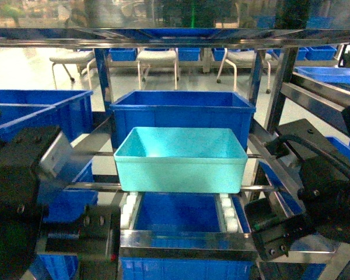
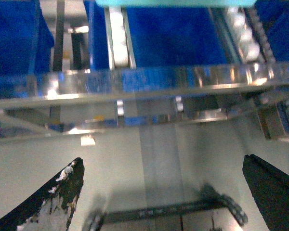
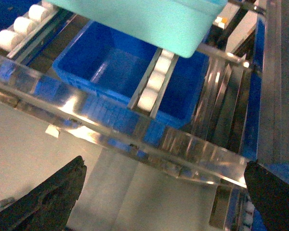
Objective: Organize blue bins on left shelf correctly
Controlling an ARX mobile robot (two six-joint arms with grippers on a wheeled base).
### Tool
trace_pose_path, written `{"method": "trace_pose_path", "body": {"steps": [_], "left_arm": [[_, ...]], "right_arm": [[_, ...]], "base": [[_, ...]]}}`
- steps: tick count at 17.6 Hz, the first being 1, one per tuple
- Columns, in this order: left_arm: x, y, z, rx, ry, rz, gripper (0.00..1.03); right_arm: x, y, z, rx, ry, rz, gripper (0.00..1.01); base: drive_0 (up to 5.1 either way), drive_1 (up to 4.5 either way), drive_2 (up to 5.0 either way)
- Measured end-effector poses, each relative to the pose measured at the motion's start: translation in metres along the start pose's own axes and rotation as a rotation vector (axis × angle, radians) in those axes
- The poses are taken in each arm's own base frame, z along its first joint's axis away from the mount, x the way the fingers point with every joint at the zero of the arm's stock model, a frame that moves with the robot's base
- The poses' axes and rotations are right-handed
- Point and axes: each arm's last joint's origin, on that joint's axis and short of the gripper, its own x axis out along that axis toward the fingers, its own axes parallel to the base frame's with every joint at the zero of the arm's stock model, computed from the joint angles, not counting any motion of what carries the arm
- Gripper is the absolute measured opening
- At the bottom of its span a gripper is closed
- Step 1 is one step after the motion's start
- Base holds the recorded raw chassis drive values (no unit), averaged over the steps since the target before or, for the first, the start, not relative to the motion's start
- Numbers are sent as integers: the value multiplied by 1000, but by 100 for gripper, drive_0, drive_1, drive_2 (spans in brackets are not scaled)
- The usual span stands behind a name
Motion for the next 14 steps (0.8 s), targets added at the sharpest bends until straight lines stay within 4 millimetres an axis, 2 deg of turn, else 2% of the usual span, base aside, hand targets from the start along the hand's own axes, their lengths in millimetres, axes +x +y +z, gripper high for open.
{"method": "trace_pose_path", "body": {"steps": [2, 3, 4, 6, 7, 8, 9, 10, 11, 12, 13, 14], "left_arm": [[-1, 0, -9, -11, 37, 5, 98], [-1, -2, -17, -18, 50, 7, 98], [-1, -3, -15, -28, 36, 3, 98], [-1, -3, -15, -36, 35, 7, 98], [-1, -3, -15, -40, 35, 7, 98], [11, -2, -19, -6, -207, 47, 90], [17, 14, -44, 67, -315, 149, 77], [2, 38, -70, 98, -371, 225, 64], [-22, 41, -52, 67, -621, 195, 52], [-45, 39, -28, 53, -853, 128, 39], [-57, 45, -28, 55, -900, 136, 26], [-58, 55, -43, 62, -825, 167, 11]], "right_arm": [[-5, 0, -6, 16, 27, 2, 98], [-10, 2, -18, 47, 75, 24, 98], [-11, 2, -24, 67, 95, 30, 98], [-11, 2, -22, 78, 84, 30, 98], [-8, 3, -23, 75, 18, 2, 96], [0, 1, -38, 87, -170, -163, 83], [-13, -5, -74, 105, -187, -251, 70], [-37, -17, -88, 148, -268, -301, 58], [-56, -26, -70, 187, -447, -335, 47], [-75, -28, -54, 188, -585, -301, 32], [-87, -30, -65, 191, -571, -297, 19], [-98, -34, -77, 203, -559, -318, 4]], "base": [[0, 0, 0], [0, 0, 0], [0, 0, 0], [0, 0, 0], [0, 0, 0], [0, 0, 0], [0, 0, 0], [0, 0, 0], [0, 0, 0], [0, 0, 0], [0, 0, 0], [0, 0, 0]]}}
